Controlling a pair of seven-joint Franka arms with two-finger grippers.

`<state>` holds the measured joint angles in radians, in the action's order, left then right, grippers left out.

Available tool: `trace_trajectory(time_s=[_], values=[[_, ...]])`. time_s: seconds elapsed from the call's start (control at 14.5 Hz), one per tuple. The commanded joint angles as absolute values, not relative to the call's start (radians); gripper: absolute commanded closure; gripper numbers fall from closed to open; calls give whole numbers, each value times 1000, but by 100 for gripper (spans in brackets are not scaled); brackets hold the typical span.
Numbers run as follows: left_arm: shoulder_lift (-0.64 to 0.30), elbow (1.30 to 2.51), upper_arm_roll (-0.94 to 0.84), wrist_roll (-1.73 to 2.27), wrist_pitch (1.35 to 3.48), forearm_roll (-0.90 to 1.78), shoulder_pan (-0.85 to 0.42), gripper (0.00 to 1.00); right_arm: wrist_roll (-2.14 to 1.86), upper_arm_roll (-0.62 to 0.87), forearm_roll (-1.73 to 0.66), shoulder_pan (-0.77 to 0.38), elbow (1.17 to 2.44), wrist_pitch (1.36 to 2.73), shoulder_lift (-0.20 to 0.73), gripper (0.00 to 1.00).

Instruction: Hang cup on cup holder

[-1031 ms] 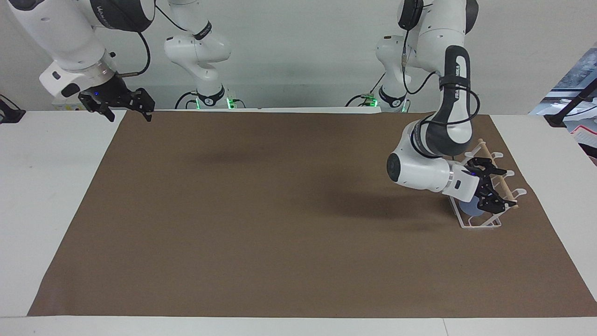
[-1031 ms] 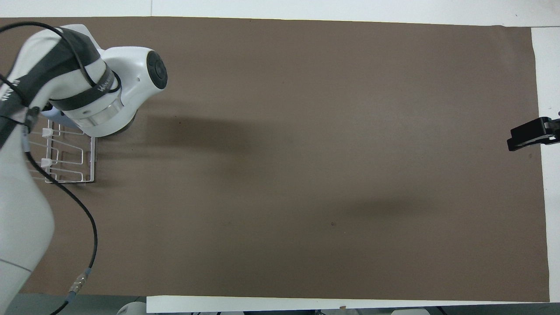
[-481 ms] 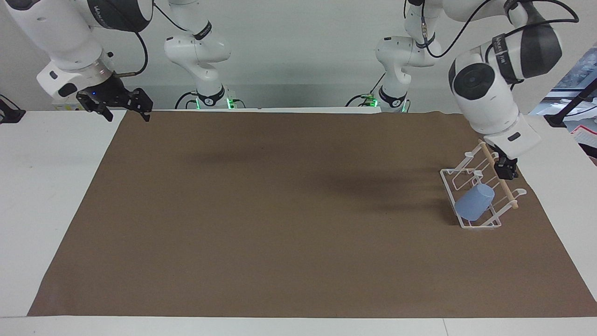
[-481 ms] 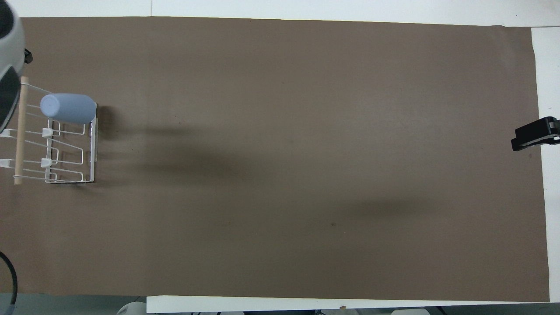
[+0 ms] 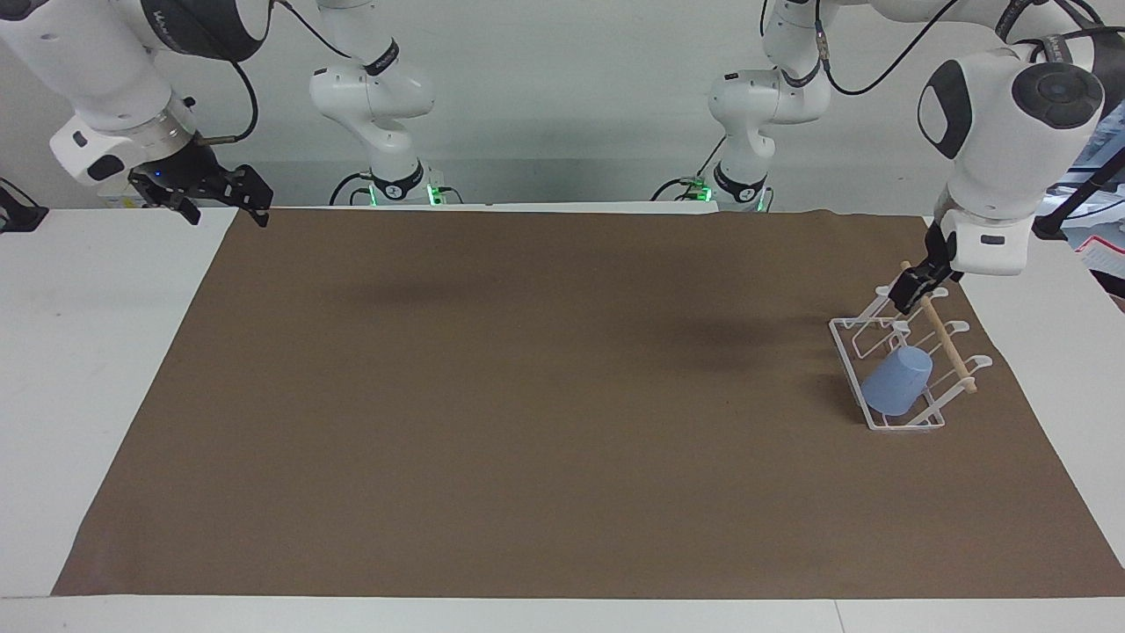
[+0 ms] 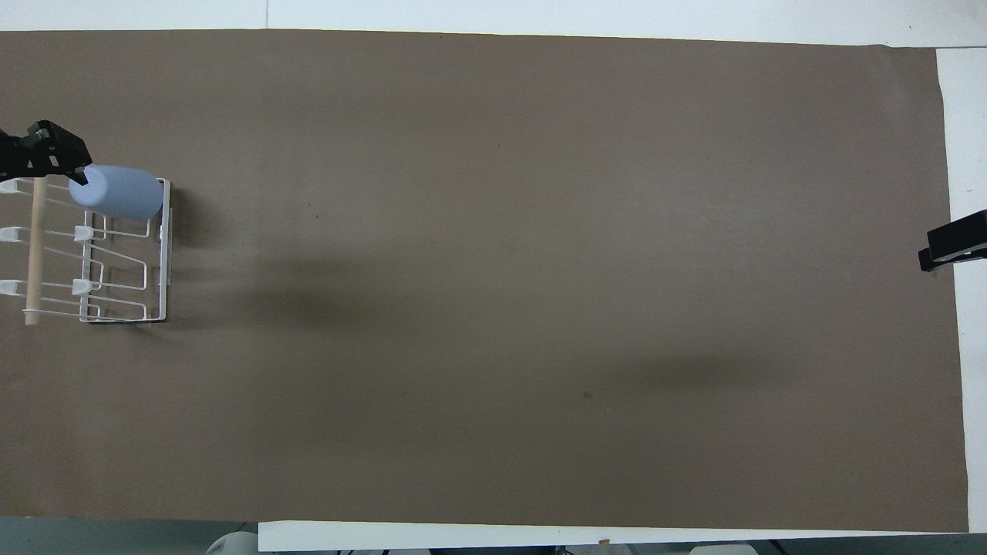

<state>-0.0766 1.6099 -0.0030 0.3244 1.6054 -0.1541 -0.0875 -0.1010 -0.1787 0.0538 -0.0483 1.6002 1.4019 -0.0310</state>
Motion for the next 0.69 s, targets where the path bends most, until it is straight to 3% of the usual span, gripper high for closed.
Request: trace_trajectory(time_s=[0.0,0.62], values=[[-52,1568,-3,102,1496,-107,-78,0,-107,-176,52,-46,1621,1396,-52,0],[-61,1508,-5,-17,1460,31,-17,0,-107,-176,52,-46,1621,1396,-52,0]])
